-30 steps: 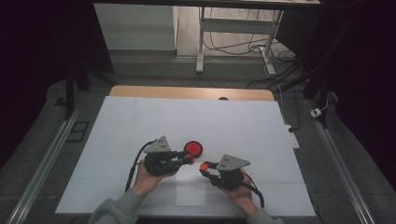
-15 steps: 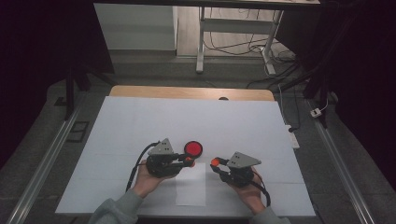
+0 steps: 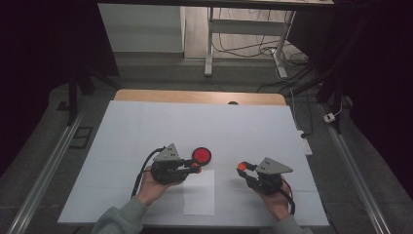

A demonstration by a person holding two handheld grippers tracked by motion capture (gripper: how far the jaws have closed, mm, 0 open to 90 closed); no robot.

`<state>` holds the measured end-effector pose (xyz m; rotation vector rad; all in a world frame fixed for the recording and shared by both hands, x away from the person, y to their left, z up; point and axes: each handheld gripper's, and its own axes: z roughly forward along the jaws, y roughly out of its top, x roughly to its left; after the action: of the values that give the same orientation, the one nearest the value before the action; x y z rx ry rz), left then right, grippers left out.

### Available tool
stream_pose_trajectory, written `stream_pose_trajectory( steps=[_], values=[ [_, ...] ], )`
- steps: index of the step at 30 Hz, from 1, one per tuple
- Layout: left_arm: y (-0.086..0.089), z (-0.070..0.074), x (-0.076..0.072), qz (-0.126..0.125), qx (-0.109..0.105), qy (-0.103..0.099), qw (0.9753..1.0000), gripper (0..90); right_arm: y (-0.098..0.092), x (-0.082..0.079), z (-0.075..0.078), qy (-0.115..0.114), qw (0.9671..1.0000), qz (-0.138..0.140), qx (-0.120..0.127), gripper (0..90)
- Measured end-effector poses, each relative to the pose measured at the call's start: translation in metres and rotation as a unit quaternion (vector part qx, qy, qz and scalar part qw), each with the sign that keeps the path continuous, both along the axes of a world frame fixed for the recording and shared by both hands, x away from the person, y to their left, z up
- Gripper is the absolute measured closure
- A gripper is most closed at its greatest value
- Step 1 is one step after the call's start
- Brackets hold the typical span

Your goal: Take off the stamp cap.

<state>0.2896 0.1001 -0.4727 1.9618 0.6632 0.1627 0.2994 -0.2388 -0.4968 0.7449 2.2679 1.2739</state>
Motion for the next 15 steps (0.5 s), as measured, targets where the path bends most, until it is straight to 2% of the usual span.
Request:
stream_pose_trajectory(
  steps=[2, 11, 15],
  values=[
    [0.001, 0.0, 0.0, 0.0, 0.001, -0.001, 1.0, 72.5, -0.005, 0.0, 0.0, 0.0, 1.0, -0.008, -0.004, 64.6],
    [0.003, 0.0, 0.003, 0.004, -0.002, 0.0, 1.0, 72.4, -0.027, -0.004, 0.001, 0.002, 0.9995, -0.031, 0.007, 64.6],
    [0.005, -0.001, 0.004, 0.007, -0.002, -0.001, 1.0, 72.4, -0.044, -0.011, -0.001, 0.002, 0.9991, -0.043, -0.004, 64.5]
  ],
)
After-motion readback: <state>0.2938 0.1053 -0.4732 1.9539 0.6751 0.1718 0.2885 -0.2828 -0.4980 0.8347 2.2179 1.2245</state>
